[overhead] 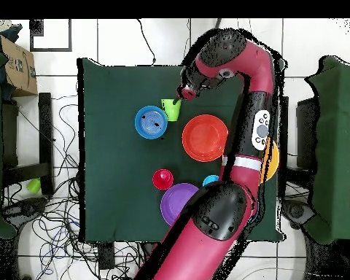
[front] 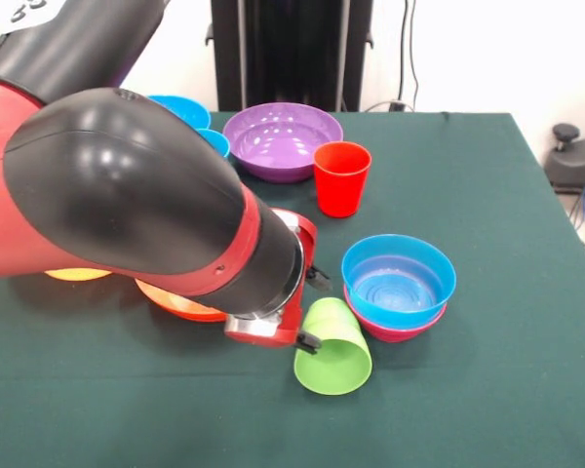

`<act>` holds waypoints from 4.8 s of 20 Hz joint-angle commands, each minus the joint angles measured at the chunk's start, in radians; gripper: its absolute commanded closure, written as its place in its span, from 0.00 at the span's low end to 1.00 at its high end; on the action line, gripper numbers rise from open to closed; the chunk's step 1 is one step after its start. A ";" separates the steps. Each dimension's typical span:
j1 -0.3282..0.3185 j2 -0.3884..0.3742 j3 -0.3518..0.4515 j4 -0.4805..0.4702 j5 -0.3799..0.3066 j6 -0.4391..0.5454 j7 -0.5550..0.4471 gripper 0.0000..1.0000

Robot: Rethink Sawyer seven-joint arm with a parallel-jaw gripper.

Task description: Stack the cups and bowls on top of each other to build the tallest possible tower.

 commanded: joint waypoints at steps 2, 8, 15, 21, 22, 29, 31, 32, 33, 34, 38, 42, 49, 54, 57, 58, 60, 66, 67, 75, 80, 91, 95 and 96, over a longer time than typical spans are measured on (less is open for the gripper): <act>0.030 0.048 0.034 -0.016 -0.032 -0.003 0.069 0.00; 0.035 0.081 0.058 -0.050 -0.110 -0.011 -0.026 0.00; 0.038 0.091 0.061 -0.064 -0.182 0.024 -0.104 0.00; 0.035 0.095 0.076 -0.064 -0.211 0.029 -0.113 0.00; 0.034 0.097 0.079 -0.064 -0.214 0.031 -0.114 0.00; 0.029 0.093 0.073 -0.056 -0.219 0.051 -0.131 0.00; 0.029 0.090 0.067 -0.055 -0.230 0.063 -0.157 0.00; 0.029 0.086 0.057 -0.052 -0.237 0.078 -0.173 0.00; 0.028 0.084 0.050 -0.047 -0.237 0.093 -0.176 0.00; 0.026 0.081 0.037 -0.037 -0.233 0.123 -0.182 0.00; 0.017 0.064 -0.008 -0.002 -0.235 0.189 -0.218 0.00; 0.011 0.061 -0.021 0.008 -0.238 0.202 -0.235 0.00; 0.007 0.062 -0.038 0.036 -0.216 0.201 -0.229 0.00; 0.007 0.066 -0.038 0.041 -0.204 0.196 -0.228 0.00; 0.004 0.059 -0.050 0.062 -0.183 0.194 -0.207 0.00; -0.002 0.050 -0.065 0.090 -0.158 0.187 -0.180 0.00; -0.008 0.042 -0.079 0.120 -0.131 0.169 -0.150 0.00; -0.034 0.023 -0.142 0.226 -0.074 0.082 -0.071 0.00; -0.037 0.021 -0.150 0.239 -0.065 0.073 -0.064 0.00; -0.041 0.028 -0.177 0.273 -0.033 -0.003 -0.037 0.00; -0.058 -0.048 -0.209 0.364 -0.006 -0.112 0.033 0.00; -0.114 -0.233 -0.293 0.644 0.147 -0.264 0.337 0.00; -0.138 -0.306 -0.338 0.758 0.217 -0.358 0.520 0.00; -0.137 -0.325 -0.357 0.765 0.218 -0.402 0.567 0.00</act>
